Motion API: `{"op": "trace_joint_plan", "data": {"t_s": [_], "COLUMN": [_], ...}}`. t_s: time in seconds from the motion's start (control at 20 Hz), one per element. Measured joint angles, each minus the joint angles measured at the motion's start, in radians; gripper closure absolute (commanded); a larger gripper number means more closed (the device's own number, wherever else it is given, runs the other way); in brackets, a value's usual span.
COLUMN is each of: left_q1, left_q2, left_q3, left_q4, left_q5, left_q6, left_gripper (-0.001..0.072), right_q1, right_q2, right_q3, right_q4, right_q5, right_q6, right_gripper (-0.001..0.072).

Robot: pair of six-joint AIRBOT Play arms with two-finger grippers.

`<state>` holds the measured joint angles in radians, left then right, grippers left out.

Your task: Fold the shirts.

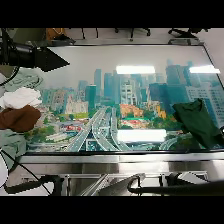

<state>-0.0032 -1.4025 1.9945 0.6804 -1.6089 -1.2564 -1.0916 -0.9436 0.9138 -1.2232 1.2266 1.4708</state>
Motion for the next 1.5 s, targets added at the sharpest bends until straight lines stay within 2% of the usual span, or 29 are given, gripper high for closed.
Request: {"op": "trace_joint_plan", "data": {"t_s": [0.2,0.45,0.5,0.6,0.65,0.7,0.95,1.25,1.5], "left_q1": [0.0,0.017,0.024,0.038,0.044,0.049,0.021,-0.093,-0.15], "left_q2": [0.0,0.0,0.0,0.0,0.0,0.0,0.026,0.218,0.385], "left_q3": [0.0,0.0,0.0,0.0,0.0,0.0,-0.064,-0.511,-0.84], "left_q4": [0.0,0.0,0.0,0.0,0.0,0.0,0.0,0.002,0.02], "left_q5": [0.0,-0.004,-0.004,-0.005,-0.007,-0.008,-0.017,0.079,0.176], "left_q6": [0.008,0.011,0.011,0.011,0.012,0.016,0.027,0.081,0.106], "left_gripper": [0.0695,0.0695,0.0695,0.0695,0.0695,0.0695,0.0695,0.0695,0.0695], "right_q1": [-0.012,-0.016,-0.016,-0.016,-0.014,-0.006,0.223,0.668,0.879], "right_q2": [0.034,0.055,0.056,0.058,0.06,0.06,0.118,0.279,0.336], "right_q3": [-0.005,0.236,0.294,0.379,0.407,0.423,0.345,0.014,-0.107], "right_q4": [0.002,-0.062,-0.064,-0.038,0.002,0.037,0.166,0.177,0.167], "right_q5": [0.023,0.102,0.113,0.121,0.131,0.135,0.121,-0.022,-0.086], "right_q6": [0.014,0.07,0.082,0.094,0.097,0.097,0.08,0.072,0.07], "right_gripper": [0.0304,0.0309,0.037,0.0612,0.067,0.0692,0.0692,0.0692,0.0692]}}
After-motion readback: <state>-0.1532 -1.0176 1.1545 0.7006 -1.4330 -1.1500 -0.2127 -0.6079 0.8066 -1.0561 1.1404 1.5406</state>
